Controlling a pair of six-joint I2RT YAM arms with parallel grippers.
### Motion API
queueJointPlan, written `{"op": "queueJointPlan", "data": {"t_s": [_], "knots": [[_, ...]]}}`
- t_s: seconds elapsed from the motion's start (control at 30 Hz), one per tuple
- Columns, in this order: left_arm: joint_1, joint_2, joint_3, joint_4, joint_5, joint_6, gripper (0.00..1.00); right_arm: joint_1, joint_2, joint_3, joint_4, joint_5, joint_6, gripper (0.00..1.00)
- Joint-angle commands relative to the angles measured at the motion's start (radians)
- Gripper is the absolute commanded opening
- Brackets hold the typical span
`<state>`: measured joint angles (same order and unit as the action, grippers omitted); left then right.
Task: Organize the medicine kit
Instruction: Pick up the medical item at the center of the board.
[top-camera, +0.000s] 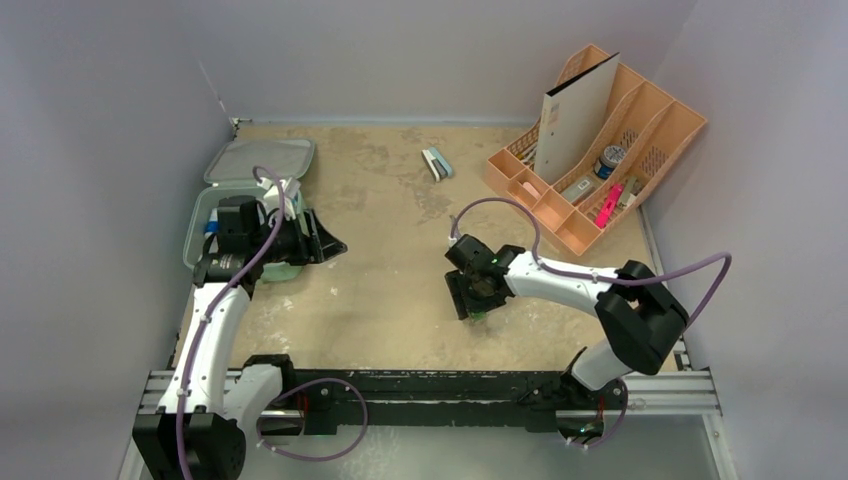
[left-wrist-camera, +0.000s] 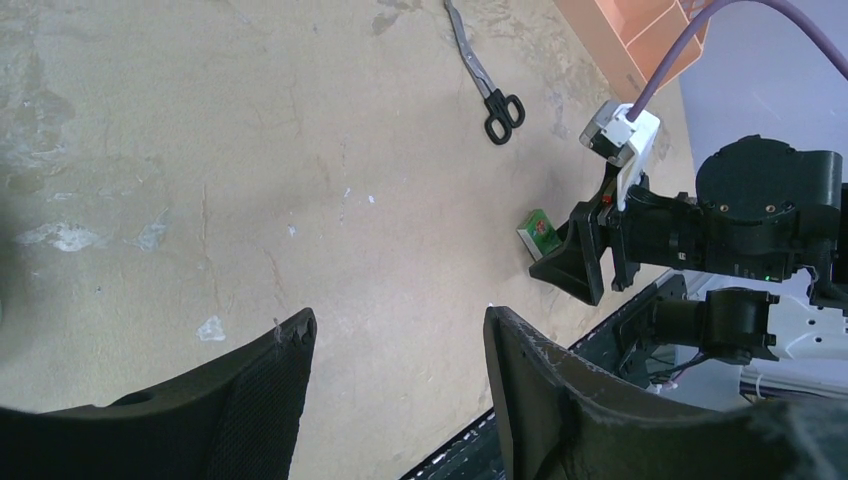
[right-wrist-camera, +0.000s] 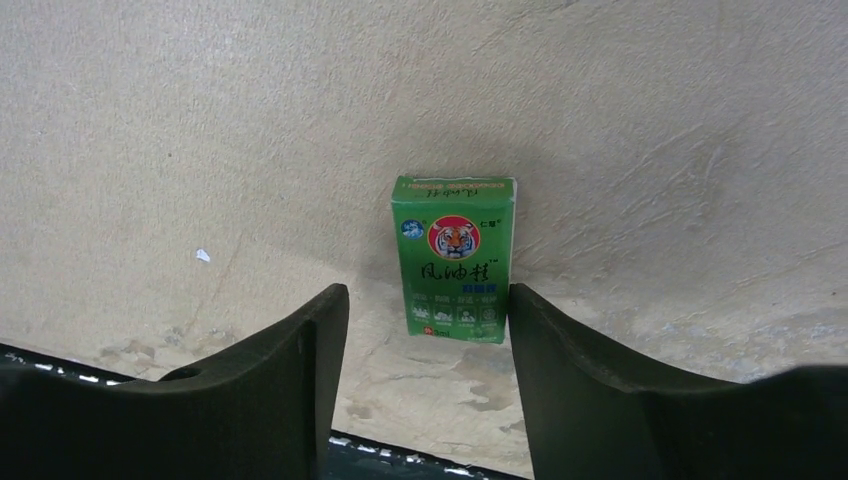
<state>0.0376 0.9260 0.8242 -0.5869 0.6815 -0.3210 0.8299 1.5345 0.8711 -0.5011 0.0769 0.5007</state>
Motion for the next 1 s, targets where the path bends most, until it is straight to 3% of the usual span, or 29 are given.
{"op": "queueJointPlan", "data": {"t_s": [0.0,0.37,0.57,0.8,0.97], "knots": [[-0.005,-0.015,0.009,0.016,-0.002,0.023,0.61,0.019,0.001,0.011,-0.006,0.065,0.035,0.60],[-0.005,-0.009,0.005,0.007,-0.130,-0.039,0.61,0.057,-0.053,-0.011,0.046,0.109,0.040,0.42],[-0.004,0.008,0.002,0.015,-0.147,-0.077,0.59,0.070,-0.093,-0.017,0.092,0.104,0.021,0.38],[-0.005,0.028,-0.005,0.031,-0.112,-0.078,0.58,0.071,-0.089,-0.049,0.146,0.122,0.000,0.37],[-0.004,0.085,-0.054,0.129,0.056,-0.150,0.56,0.080,-0.104,-0.007,0.208,0.075,-0.046,0.37]]}}
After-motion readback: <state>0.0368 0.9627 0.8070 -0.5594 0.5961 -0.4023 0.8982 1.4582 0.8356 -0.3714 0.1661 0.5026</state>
